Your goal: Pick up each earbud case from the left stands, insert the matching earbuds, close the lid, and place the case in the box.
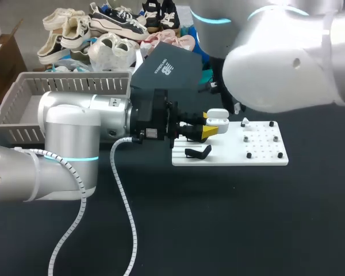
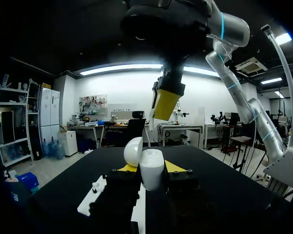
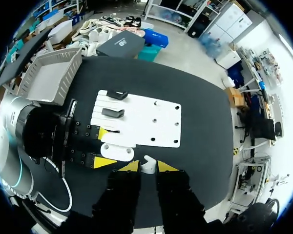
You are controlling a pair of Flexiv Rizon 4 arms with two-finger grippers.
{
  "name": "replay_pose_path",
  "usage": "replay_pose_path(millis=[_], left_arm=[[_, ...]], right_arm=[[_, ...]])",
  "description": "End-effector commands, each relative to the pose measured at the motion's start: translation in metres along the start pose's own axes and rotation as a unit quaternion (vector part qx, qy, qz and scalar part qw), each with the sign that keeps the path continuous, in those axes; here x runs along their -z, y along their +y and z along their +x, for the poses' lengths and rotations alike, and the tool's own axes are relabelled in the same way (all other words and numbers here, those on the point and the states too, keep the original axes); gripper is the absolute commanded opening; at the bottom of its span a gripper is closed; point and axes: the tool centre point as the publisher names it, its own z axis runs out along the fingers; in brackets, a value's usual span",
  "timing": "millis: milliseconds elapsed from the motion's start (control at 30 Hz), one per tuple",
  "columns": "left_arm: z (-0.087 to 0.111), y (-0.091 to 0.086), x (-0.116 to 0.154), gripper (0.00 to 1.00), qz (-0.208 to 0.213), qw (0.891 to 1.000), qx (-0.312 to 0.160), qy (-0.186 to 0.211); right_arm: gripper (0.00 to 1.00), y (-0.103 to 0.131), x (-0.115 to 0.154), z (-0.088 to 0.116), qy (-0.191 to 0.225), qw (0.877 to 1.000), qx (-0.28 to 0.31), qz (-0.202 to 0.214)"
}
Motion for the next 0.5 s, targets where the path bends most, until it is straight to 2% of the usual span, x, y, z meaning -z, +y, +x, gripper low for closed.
replay_pose_path(millis=[33,167,500], left_arm=[[0.000,0.002,0.000,0.00,0.002,1.000,0.000,0.000],[0.000,0.002,0.000,0.00,0.002,1.000,0.000,0.000],[0.000,0.002,0.000,0.00,0.002,1.000,0.000,0.000]], right_arm=[[0.00,0.003,0.004,-0.002,0.022,0.994,-0.111,0.012],[0.00,-0.003,0.011,0.014,0.019,0.993,-0.119,0.006],[0.00,-0.003,0.011,0.014,0.019,0.993,-0.119,0.006]])
